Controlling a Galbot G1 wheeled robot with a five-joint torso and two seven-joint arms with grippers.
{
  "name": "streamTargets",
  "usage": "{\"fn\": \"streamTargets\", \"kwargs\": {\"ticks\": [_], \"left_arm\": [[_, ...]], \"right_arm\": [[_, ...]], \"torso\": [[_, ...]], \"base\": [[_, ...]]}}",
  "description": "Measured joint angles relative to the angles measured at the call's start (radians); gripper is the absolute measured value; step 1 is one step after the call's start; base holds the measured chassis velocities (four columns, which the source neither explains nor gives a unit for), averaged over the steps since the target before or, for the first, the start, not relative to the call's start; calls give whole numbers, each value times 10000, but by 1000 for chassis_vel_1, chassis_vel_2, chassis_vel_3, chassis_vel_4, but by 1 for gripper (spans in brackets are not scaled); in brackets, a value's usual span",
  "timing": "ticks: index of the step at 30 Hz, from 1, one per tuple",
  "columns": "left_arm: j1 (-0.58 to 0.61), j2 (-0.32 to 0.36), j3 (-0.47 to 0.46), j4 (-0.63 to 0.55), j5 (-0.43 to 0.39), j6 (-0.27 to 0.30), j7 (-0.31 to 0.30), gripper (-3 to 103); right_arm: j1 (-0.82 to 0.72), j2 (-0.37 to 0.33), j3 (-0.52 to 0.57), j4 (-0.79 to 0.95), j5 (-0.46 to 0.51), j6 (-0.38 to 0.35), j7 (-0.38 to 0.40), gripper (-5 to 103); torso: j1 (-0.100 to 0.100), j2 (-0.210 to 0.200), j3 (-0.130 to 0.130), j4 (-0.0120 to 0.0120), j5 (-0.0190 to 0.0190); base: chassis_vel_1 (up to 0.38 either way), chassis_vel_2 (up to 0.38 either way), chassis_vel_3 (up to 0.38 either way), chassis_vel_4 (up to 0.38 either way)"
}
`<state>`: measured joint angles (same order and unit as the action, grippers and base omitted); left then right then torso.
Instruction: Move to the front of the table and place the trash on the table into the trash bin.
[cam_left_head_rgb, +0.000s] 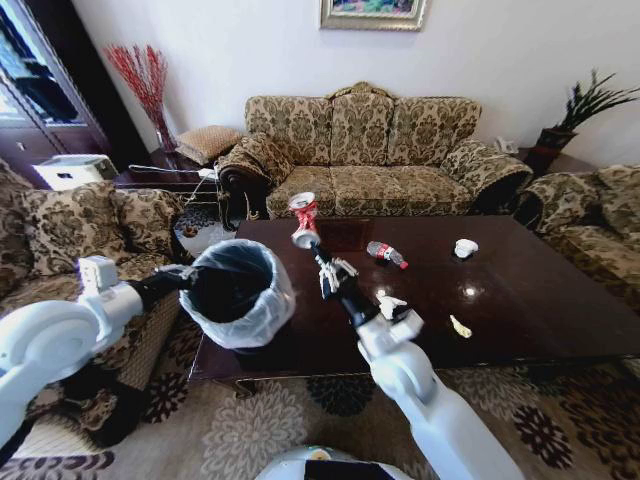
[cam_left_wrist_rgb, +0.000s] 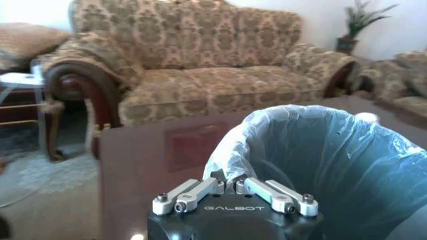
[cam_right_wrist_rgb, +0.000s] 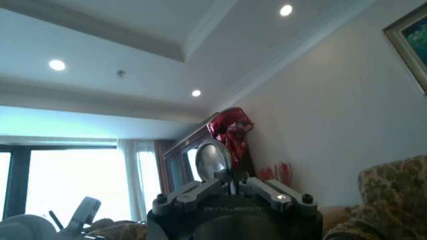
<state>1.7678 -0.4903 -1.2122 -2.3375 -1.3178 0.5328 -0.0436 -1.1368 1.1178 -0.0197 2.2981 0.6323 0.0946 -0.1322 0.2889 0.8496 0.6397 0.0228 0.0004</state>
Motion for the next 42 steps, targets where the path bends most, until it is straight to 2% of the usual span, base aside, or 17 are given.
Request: {"fn": "streamTargets", "kwargs": {"ticks": [3, 8, 10, 12, 13, 15, 16, 19, 20, 22, 24, 27, 28, 30, 31, 34, 42], "left_arm": [[90, -258, 20, -601, -5, 102, -8, 3], [208, -510, -44, -1314, 22, 169, -14, 3], [242, -566, -94, -1457, 31, 183, -13, 3], [303, -667, -167, -1624, 60, 197, -13, 3], [303, -667, -167, -1624, 60, 197, -13, 3], [403, -799, -224, -1673, 140, 207, -11, 3], [403, -799, -224, -1673, 140, 207, -11, 3], [502, -974, -301, -1673, 285, 213, -22, 3], [502, -974, -301, -1673, 285, 213, -22, 3], [516, -1058, -347, -1653, 484, 213, -52, 3], [477, -1133, -401, -1570, 634, 213, -38, 3], [176, -1410, -725, -1111, 883, 150, -47, 3], [176, -1410, -725, -1111, 883, 150, -47, 3], [154, -1505, -796, -991, 903, 110, -21, 3], [154, -1505, -796, -991, 903, 110, -21, 3], [151, -1760, -679, -1009, 1274, 69, 78, 3], [145, -1778, -563, -936, 1542, 41, 215, 3]], "right_arm": [[-107, -212, -254, 223, -12, -134, -232, 1], [-396, -338, -393, 242, -297, -170, -748, -1], [-488, -339, -386, 276, -442, -154, -883, 4], [-649, -354, -384, 410, -595, -138, -959, 15], [-649, -354, -384, 410, -595, -138, -959, 15], [-789, -368, -352, 511, -725, -122, -973, 25], [-789, -368, -352, 511, -725, -122, -973, 25], [-1073, -308, -196, 730, -801, -10, -925, 41], [-1073, -308, -196, 730, -801, -10, -925, 41], [-1325, -229, 103, 959, -821, 108, -657, 52], [-1513, -176, 332, 1098, -888, 198, -404, 52], [-2375, 57, 1559, 1173, -1264, 414, 614, 69], [-2375, 57, 1559, 1173, -1264, 414, 614, 69], [-2701, 204, 2228, 794, -1342, 72, 1540, 80], [-2701, 204, 2228, 794, -1342, 72, 1540, 80], [-2623, 587, 3052, -697, -1574, -104, 2608, 95], [-2350, 908, 3887, -2570, -1949, 153, 2681, 100]], "torso": [[0, 0, 1, 10, -3], [0, 0, 0, 4, -3], [0, 0, 1, 4, -2], [1, 0, 1, 4, -2], [1, 0, 1, 4, -2], [0, 0, 1, 4, -5], [0, 0, 1, 4, -5], [1, 0, 1, 6, -5], [1, 0, 1, 6, -5], [1, 0, 2, 3, -4], [1, 0, 2, 5, -4], [0, 0, 1, 6, -5], [0, 0, 1, 6, -5], [0, 0, 1, 2, -7], [0, 0, 1, 2, -7], [0, -1, 2, 6, 0], [2, -2, 2, 4, -6]], "base": [[0, 0, 0, 0], [0, 0, 0, 0], [0, 0, 0, 0], [0, 0, 0, 0], [0, 0, 0, 0], [0, 0, 0, 0], [0, 0, 0, 0], [0, 0, 0, 0], [0, 0, 0, 0], [0, 0, 0, 0], [0, 0, 0, 0], [0, 0, 0, 0], [0, 0, 0, 0], [0, 0, 0, 0], [0, 0, 0, 0], [0, 0, 0, 0], [-30, -30, 36, 27]]}}
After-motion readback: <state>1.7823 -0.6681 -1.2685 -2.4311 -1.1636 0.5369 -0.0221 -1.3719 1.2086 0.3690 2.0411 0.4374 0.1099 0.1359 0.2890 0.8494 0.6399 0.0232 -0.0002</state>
